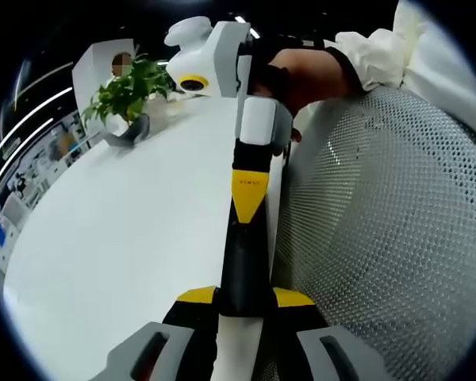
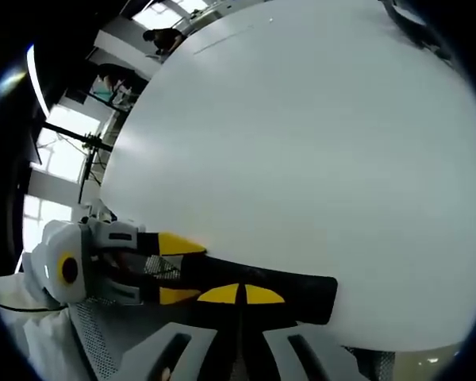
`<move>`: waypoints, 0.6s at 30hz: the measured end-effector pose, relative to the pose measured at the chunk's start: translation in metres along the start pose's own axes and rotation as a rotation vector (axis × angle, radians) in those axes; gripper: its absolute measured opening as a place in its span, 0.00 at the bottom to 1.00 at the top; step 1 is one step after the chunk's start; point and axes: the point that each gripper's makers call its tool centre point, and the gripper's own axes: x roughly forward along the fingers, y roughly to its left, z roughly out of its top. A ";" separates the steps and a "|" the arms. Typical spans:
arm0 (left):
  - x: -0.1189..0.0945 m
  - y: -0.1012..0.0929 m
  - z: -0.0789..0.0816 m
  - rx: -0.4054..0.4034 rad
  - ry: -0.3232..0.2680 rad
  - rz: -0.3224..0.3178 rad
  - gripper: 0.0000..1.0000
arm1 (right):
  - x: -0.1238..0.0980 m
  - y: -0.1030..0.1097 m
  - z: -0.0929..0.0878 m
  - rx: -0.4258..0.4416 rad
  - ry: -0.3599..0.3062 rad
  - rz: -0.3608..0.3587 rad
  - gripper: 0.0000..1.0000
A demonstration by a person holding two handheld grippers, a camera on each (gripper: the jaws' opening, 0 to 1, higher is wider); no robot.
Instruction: Press the specified remote control buttons in sequence, fully releasing each button before pressing the next.
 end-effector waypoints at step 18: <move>0.000 0.000 0.001 -0.001 -0.003 0.001 0.24 | -0.001 0.001 -0.011 0.008 0.061 0.000 0.00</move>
